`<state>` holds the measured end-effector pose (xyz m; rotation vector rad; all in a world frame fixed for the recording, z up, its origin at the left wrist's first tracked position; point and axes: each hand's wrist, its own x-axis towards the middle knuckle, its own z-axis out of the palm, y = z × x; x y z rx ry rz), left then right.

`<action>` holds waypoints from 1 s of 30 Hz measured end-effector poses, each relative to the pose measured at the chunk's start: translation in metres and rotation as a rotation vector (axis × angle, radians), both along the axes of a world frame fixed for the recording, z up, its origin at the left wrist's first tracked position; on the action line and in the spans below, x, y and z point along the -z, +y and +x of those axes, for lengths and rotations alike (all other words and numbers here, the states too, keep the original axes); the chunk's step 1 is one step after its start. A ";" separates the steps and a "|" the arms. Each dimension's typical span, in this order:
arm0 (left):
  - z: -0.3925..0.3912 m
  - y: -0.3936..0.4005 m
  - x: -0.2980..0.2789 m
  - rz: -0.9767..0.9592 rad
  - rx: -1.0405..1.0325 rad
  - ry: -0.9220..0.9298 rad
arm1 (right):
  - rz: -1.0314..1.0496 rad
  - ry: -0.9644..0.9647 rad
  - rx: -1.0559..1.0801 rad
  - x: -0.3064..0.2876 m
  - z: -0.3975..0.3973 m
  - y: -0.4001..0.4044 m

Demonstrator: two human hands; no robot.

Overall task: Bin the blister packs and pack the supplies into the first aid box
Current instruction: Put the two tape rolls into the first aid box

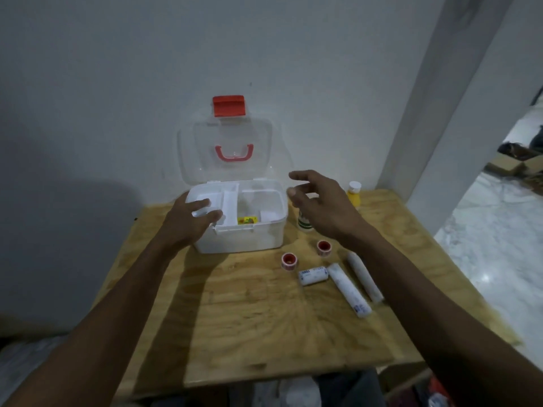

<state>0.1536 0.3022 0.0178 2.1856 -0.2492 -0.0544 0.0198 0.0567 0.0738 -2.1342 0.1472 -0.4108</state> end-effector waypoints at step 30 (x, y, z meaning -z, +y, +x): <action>-0.153 -0.110 0.068 0.175 -0.049 -0.329 | -0.423 0.240 0.495 0.108 -0.051 -0.017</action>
